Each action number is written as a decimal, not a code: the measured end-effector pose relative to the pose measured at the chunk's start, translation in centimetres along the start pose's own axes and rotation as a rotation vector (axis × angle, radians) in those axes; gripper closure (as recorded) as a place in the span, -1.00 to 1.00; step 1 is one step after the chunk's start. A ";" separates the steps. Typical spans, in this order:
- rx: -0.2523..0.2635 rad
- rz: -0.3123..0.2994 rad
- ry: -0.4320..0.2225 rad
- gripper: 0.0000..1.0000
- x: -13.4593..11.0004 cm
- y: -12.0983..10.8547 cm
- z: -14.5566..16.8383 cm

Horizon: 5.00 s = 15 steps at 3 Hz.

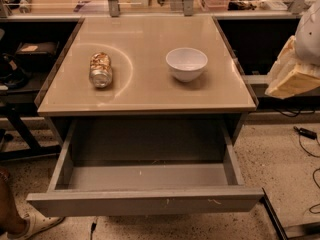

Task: Close top drawer

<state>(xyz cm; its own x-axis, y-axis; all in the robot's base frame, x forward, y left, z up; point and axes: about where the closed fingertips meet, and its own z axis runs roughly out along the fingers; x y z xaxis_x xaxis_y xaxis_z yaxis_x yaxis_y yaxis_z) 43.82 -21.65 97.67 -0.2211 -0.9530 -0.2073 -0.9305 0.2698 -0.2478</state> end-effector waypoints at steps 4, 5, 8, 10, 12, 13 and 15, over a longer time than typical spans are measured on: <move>-0.143 0.084 0.033 1.00 2.2 9.0 1.7; -0.257 0.096 0.036 1.00 2.5 14.9 3.7; -0.330 0.097 0.047 1.00 2.6 18.8 7.2; -0.495 0.094 -0.009 1.00 0.7 25.9 20.9; -0.494 0.095 -0.012 1.00 0.6 25.9 21.8; -0.477 0.105 -0.032 1.00 -0.6 24.8 27.0; -0.447 0.124 -0.058 1.00 -1.4 22.7 32.1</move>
Offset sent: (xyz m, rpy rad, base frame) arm 0.0000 0.0000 0.0000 0.0000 0.0000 0.0000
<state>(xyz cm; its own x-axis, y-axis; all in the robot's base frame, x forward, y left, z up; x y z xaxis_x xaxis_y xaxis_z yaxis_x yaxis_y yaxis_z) 32.37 -9.72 61.98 -0.3338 -0.9046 -0.2653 -0.9354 0.2830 0.2120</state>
